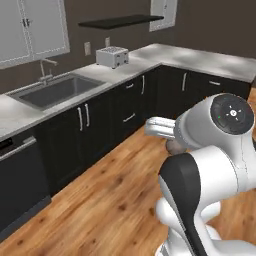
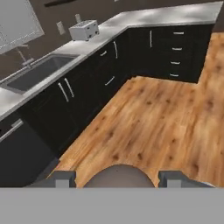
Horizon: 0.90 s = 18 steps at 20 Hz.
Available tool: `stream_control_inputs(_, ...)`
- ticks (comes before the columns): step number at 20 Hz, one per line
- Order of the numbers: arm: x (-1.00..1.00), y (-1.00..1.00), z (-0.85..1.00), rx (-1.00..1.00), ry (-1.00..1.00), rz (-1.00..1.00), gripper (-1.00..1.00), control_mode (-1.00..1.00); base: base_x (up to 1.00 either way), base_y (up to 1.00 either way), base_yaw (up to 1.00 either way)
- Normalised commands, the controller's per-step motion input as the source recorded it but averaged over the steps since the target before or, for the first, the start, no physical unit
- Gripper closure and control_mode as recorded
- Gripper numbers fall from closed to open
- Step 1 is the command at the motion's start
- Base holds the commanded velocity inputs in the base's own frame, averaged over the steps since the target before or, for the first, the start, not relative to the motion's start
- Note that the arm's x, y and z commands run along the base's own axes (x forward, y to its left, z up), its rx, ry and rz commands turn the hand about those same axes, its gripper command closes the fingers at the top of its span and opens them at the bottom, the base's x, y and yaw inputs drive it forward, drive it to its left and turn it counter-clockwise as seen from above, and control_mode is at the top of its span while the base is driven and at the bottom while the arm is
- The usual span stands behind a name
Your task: Pick the egg and butter from the fridge and place them by the bowl for mixing.
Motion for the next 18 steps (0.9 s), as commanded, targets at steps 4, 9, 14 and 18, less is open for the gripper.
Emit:
stream_control_inputs(4, 0.0, 0.0, 0.0, 0.0, 0.0, 0.0, 1.0, 1.0, -0.12, 0.0, 1.0)
stream_control_inputs(9, 0.0, 0.0, 0.0, 0.0, 0.0, 0.0, 1.0, 1.0, -0.1, 0.0, 1.0)
stream_control_inputs(14, 0.0, 0.0, 0.0, 0.0, 0.0, 0.0, 1.0, 1.0, 0.05, 0.0, 0.53)
stream_control_inputs(18, 0.0, 0.0, 0.0, 0.0, 0.0, 0.0, 1.0, 1.0, 0.67, 0.0, 0.09)
